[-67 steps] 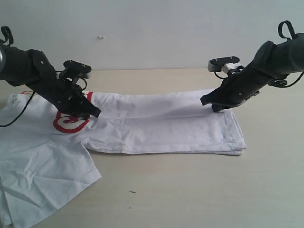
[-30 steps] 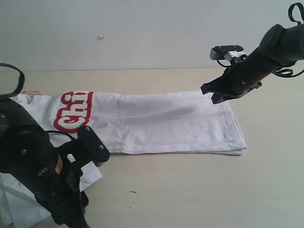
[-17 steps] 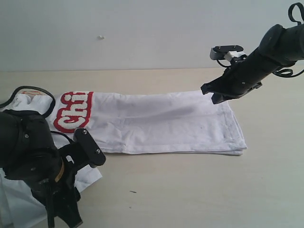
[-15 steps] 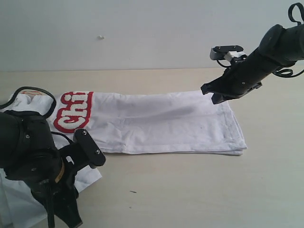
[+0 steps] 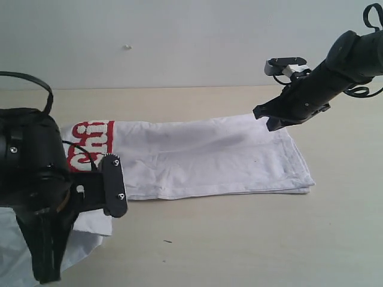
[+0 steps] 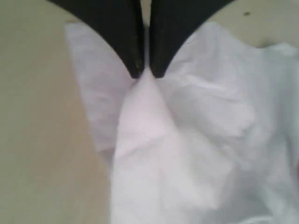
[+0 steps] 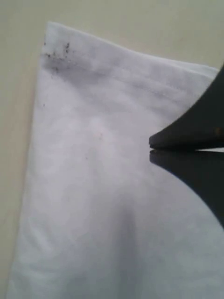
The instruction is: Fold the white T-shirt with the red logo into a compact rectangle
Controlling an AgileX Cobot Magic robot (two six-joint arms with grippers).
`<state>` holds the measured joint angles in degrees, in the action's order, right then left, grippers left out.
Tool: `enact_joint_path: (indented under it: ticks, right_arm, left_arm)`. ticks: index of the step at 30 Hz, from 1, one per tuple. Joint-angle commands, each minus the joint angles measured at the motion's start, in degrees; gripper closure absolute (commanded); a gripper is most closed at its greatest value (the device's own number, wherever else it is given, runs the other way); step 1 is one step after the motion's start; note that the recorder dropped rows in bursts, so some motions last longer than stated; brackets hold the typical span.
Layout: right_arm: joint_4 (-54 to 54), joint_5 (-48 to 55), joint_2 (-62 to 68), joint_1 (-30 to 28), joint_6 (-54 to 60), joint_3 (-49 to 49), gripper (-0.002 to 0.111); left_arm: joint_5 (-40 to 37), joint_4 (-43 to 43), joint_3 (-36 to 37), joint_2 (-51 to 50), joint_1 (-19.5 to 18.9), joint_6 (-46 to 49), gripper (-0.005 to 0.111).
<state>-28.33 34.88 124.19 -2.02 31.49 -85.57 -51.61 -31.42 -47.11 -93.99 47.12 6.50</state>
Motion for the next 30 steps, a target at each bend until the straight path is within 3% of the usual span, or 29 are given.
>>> enact_joint_path:
  ticks: [1,6,11,15,20,25,30]
  right_arm:
    - [0.0,0.1,-0.1,0.0,0.3,0.0,0.108]
    - [0.4,-0.3,-0.1,0.0,0.5,0.0,0.108]
    - [0.4,-0.3,-0.1,0.0,0.5,0.0,0.108]
    - [0.4,-0.7,-0.1,0.0,1.4,0.0,0.108]
    - [0.5,-0.8,-0.1,0.0,1.6,0.0,0.108]
    - [0.5,-0.9,-0.1,0.0,1.8,0.0,0.108]
    - [1.4,-1.7,-0.1,0.0,1.8,0.0,0.108]
  left_arm:
    - [1.2,-25.0,-0.4,0.6,0.3,0.1,0.107]
    - [13.0,-45.6,-0.4,0.6,-3.0,-4.1,0.107]
    - [26.8,-50.2,-0.4,0.1,-10.0,-4.3,0.106]
    - [31.2,-57.5,-1.6,-1.4,-15.9,-7.4,0.089]
    - [39.0,-58.2,-4.7,-5.3,-20.6,-8.4,0.068]
    - [38.8,-60.4,-8.8,-9.9,-20.9,-8.8,0.068]
    - [38.3,-50.9,-11.5,-10.8,-20.0,-28.7,0.068]
